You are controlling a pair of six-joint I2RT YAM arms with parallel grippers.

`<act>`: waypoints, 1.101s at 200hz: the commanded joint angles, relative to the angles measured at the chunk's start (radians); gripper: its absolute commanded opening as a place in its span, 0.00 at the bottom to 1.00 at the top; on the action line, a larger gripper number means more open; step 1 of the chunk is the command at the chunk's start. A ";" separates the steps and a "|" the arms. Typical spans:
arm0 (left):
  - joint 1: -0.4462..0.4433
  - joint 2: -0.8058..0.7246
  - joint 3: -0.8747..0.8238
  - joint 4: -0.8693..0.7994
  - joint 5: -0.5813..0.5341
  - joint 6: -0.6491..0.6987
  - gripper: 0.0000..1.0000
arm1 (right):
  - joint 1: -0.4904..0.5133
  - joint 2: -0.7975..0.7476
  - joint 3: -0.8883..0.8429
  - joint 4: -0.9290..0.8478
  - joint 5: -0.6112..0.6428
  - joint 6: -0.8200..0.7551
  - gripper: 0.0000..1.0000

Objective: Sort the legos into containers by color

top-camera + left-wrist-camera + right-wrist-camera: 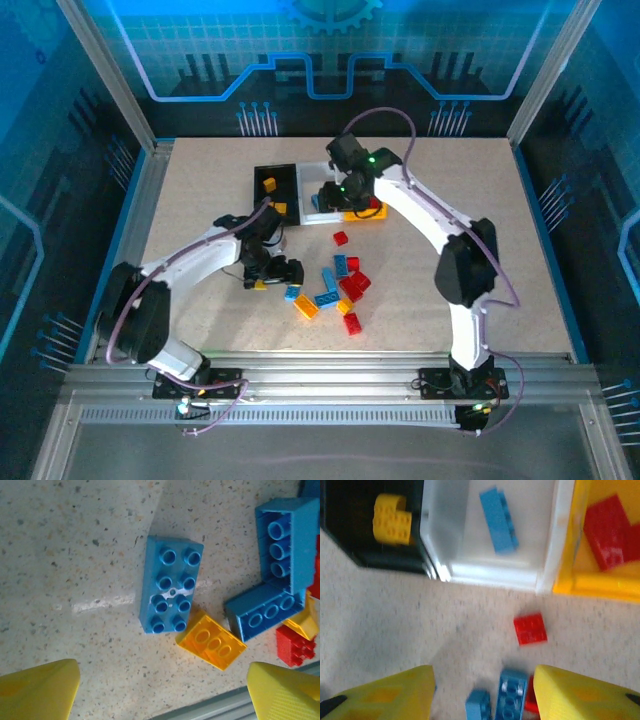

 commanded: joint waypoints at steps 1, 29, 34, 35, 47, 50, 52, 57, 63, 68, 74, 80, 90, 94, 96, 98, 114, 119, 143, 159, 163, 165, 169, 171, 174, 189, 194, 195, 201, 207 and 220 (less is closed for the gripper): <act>-0.020 0.064 0.057 0.025 -0.048 0.055 0.85 | 0.024 -0.091 -0.155 0.043 -0.021 0.028 0.56; -0.037 0.148 0.111 0.019 -0.078 0.076 0.80 | 0.041 -0.176 -0.273 0.052 -0.015 0.049 0.56; -0.043 0.158 0.118 0.015 -0.085 0.080 0.80 | 0.043 -0.186 -0.284 0.052 -0.014 0.051 0.57; -0.044 0.161 0.120 0.015 -0.086 0.081 0.80 | 0.044 -0.187 -0.286 0.052 -0.013 0.052 0.57; -0.051 0.186 0.136 0.014 -0.097 0.089 0.79 | 0.048 -0.207 -0.308 0.054 -0.012 0.054 0.57; -0.052 0.191 0.140 0.014 -0.100 0.091 0.78 | 0.049 -0.210 -0.313 0.054 -0.010 0.055 0.57; -0.053 0.196 0.141 0.013 -0.101 0.092 0.78 | 0.050 -0.212 -0.315 0.054 -0.008 0.055 0.57; -0.057 0.207 0.145 0.011 -0.110 0.096 0.78 | 0.051 -0.218 -0.322 0.053 -0.005 0.057 0.57; -0.063 0.219 0.152 0.008 -0.119 0.101 0.77 | 0.051 -0.226 -0.331 0.053 -0.001 0.060 0.57; -0.066 0.229 0.157 0.005 -0.126 0.104 0.77 | 0.050 -0.231 -0.339 0.055 0.001 0.064 0.57; -0.073 0.241 0.160 0.002 -0.135 0.111 0.76 | 0.051 -0.238 -0.347 0.057 0.003 0.068 0.57; -0.082 0.251 0.164 0.000 -0.145 0.115 0.75 | 0.052 -0.244 -0.354 0.061 0.003 0.073 0.57; -0.092 0.268 0.170 -0.007 -0.165 0.122 0.75 | 0.052 -0.252 -0.365 0.064 0.003 0.076 0.57; -0.096 0.276 0.173 -0.010 -0.174 0.123 0.74 | 0.051 -0.256 -0.368 0.065 0.003 0.077 0.57; -0.098 0.278 0.175 -0.011 -0.179 0.124 0.73 | 0.051 -0.256 -0.370 0.065 0.003 0.078 0.57; -0.099 0.279 0.175 -0.012 -0.182 0.125 0.73 | 0.051 -0.257 -0.372 0.066 0.003 0.078 0.57; -0.104 0.298 0.182 -0.015 -0.205 0.119 0.69 | 0.051 -0.260 -0.378 0.063 0.003 0.076 0.57; -0.105 0.301 0.183 -0.015 -0.211 0.115 0.68 | 0.051 -0.259 -0.378 0.063 0.001 0.075 0.57; -0.105 0.320 0.194 -0.019 -0.235 0.104 0.61 | 0.053 -0.262 -0.384 0.062 -0.004 0.073 0.57; -0.104 0.337 0.203 -0.022 -0.243 0.104 0.57 | 0.051 -0.267 -0.391 0.063 -0.003 0.075 0.57; -0.105 0.341 0.205 -0.023 -0.246 0.105 0.56 | 0.050 -0.268 -0.391 0.064 -0.002 0.075 0.57; -0.105 0.343 0.205 -0.023 -0.247 0.105 0.55 | 0.051 -0.269 -0.391 0.064 -0.001 0.075 0.57; -0.105 0.348 0.207 -0.024 -0.248 0.107 0.54 | 0.051 -0.270 -0.391 0.064 -0.001 0.075 0.57; -0.105 0.351 0.208 -0.026 -0.248 0.107 0.54 | 0.050 -0.270 -0.391 0.063 -0.002 0.074 0.57; -0.105 0.354 0.208 -0.027 -0.249 0.108 0.53 | 0.051 -0.270 -0.390 0.063 -0.001 0.074 0.57; -0.105 0.364 0.211 -0.028 -0.252 0.109 0.51 | 0.051 -0.272 -0.388 0.062 0.000 0.072 0.57; -0.104 0.366 0.210 -0.028 -0.253 0.108 0.51 | 0.051 -0.273 -0.387 0.062 -0.001 0.070 0.57; -0.105 0.366 0.210 -0.028 -0.254 0.108 0.51 | 0.050 -0.273 -0.387 0.061 0.000 0.070 0.57; -0.105 0.369 0.211 -0.028 -0.255 0.108 0.51 | 0.049 -0.273 -0.386 0.061 -0.001 0.070 0.57; -0.105 0.369 0.213 -0.029 -0.256 0.106 0.51 | 0.049 -0.275 -0.387 0.061 0.001 0.069 0.57; -0.105 0.372 0.212 -0.030 -0.257 0.104 0.53 | 0.047 -0.275 -0.388 0.063 0.000 0.069 0.57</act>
